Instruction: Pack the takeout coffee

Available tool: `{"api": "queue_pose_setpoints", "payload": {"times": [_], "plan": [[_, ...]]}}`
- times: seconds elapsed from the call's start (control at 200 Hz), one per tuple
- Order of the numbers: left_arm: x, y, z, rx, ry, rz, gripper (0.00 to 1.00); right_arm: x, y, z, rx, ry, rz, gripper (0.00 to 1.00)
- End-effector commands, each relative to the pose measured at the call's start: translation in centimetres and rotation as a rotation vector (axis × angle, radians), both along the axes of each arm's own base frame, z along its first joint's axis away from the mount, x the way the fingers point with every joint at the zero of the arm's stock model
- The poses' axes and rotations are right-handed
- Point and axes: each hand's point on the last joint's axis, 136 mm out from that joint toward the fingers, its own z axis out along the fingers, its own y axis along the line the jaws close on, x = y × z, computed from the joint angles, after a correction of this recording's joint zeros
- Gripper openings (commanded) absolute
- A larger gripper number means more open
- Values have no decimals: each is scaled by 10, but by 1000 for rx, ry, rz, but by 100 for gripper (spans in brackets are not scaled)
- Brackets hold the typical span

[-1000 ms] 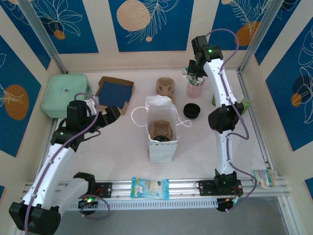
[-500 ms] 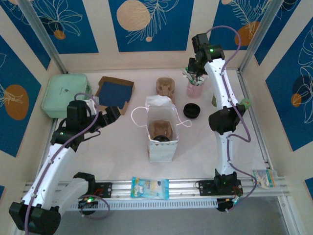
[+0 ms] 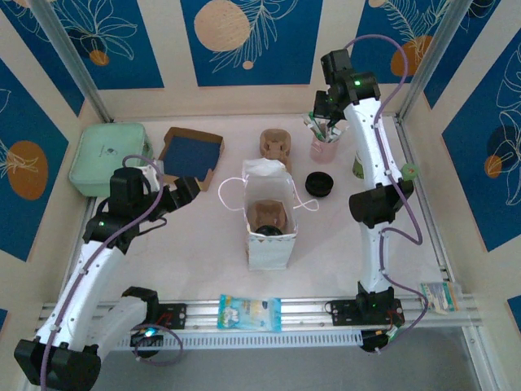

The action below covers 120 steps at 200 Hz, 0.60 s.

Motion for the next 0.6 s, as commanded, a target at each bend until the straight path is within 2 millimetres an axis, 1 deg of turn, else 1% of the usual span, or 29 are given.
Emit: {"api": "queue_pose_setpoints", "payload": {"times": [0.0,0.16,0.335,0.595], "plan": [[-2,5,15,10,-38,11,95,-13,-2,26,-11,-45,11,4],[-3,5,15,8,-39,13,95,-16,-2,29,-6,-48,14,4],[-4,6,16,9,-41,13,95,-19,2,33,14,-53,30,4],[-4,5,18,7,-46,12,95,-24,3,48,21,-90,37,4]]}}
